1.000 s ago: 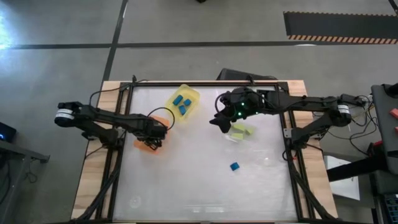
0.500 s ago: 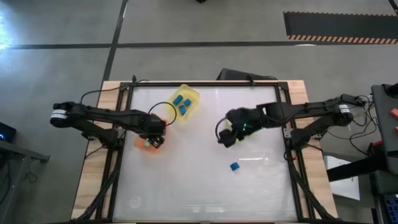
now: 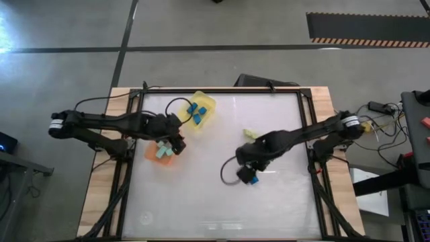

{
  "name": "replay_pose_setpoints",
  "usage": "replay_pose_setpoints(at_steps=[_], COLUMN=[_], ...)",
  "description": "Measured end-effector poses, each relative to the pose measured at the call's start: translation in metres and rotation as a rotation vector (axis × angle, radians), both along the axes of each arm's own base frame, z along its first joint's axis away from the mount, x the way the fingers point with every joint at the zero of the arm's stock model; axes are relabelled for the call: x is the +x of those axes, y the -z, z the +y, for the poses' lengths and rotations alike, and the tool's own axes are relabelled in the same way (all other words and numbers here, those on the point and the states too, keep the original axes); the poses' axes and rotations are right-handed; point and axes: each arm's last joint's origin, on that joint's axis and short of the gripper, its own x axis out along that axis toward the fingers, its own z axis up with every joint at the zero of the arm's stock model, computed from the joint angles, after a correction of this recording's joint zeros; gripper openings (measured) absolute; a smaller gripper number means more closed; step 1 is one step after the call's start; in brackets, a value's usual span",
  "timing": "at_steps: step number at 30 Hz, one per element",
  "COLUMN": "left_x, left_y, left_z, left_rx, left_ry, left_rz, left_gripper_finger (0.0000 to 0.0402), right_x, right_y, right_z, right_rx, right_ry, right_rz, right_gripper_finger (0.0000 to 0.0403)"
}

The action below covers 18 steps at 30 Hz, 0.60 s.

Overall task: Sort & place blocks by color
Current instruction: Put the blue block into the yellow bin

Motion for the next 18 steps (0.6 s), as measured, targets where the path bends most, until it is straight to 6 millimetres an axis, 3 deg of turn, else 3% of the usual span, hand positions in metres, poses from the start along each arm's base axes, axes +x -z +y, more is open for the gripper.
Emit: replay_pose_setpoints(at_steps=[4, 8, 11, 18], left_x=[-0.003, -0.008, -0.010, -0.011], left_y=[-0.008, -0.013, -0.015, -0.016], left_z=[0.001, 0.001, 0.001, 0.002], left_rx=[0.059, 0.072, 0.075, 0.082], left_ry=[0.030, 0.035, 0.032, 0.007], left_rz=[-0.042, -0.065, -0.077, -0.096], left_gripper_finger=[0.0164, 0.0164, 0.0164, 0.0164], right_x=[-0.005, -0.013, -0.015, -0.017], right_y=[0.018, 0.039, 0.056, 0.087], right_z=[0.021, 0.032, 0.032, 0.029], right_rx=[-0.113, -0.233, -0.257, -0.294], right_ry=[-0.558, -0.915, -1.040, -1.077], right_rz=[-0.009, 0.018, 0.007, -0.092], right_gripper_finger=[0.0231, 0.0231, 0.0230, 0.0231])
